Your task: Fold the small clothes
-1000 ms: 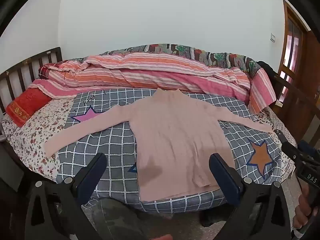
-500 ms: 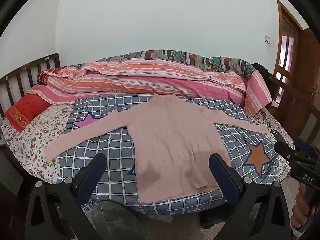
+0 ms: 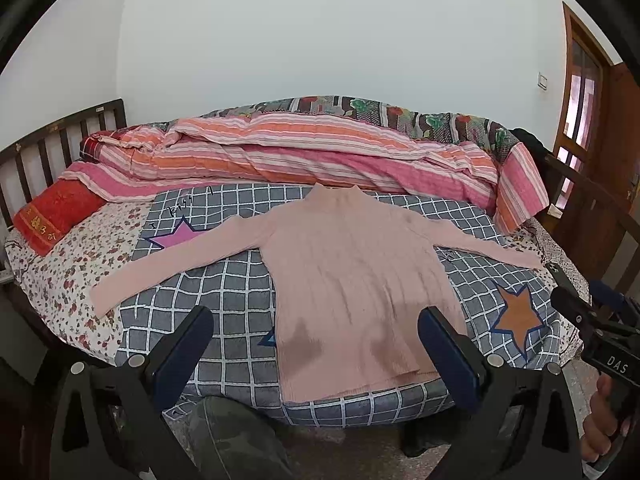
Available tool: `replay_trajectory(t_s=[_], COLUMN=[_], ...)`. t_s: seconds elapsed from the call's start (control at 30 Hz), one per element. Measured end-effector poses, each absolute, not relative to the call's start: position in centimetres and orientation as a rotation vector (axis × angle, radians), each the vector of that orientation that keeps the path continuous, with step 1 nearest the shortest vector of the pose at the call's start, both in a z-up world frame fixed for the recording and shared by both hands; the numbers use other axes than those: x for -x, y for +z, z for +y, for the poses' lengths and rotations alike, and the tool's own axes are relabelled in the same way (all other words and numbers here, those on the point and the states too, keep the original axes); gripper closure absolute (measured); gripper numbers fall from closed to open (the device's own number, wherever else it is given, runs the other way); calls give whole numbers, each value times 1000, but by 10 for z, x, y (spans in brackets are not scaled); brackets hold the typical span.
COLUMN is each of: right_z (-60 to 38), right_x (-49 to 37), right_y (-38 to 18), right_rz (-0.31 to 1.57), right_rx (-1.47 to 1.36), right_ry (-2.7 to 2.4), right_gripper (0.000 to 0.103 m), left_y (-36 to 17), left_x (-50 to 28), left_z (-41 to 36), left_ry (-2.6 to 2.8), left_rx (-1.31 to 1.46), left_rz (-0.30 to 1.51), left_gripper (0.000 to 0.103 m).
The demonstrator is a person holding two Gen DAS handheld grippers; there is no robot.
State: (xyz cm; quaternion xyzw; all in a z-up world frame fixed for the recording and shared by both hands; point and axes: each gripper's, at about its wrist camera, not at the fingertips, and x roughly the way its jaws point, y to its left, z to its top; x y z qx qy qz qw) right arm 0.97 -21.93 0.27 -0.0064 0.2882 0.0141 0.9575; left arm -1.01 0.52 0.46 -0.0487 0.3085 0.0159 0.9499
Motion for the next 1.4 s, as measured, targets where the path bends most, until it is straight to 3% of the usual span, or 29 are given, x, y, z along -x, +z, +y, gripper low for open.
replay_trajectory(t_s=[1.4], right_z=[-209], right_x=[-18], right_y=[-7], right_rz=[604], right_rx=[1], right_ry=[53], right_gripper=[0], left_y=[-13], left_x=[2], left_z=[15], left_ry=[47], left_rx=[138], left_rz=[675], left_gripper=[0])
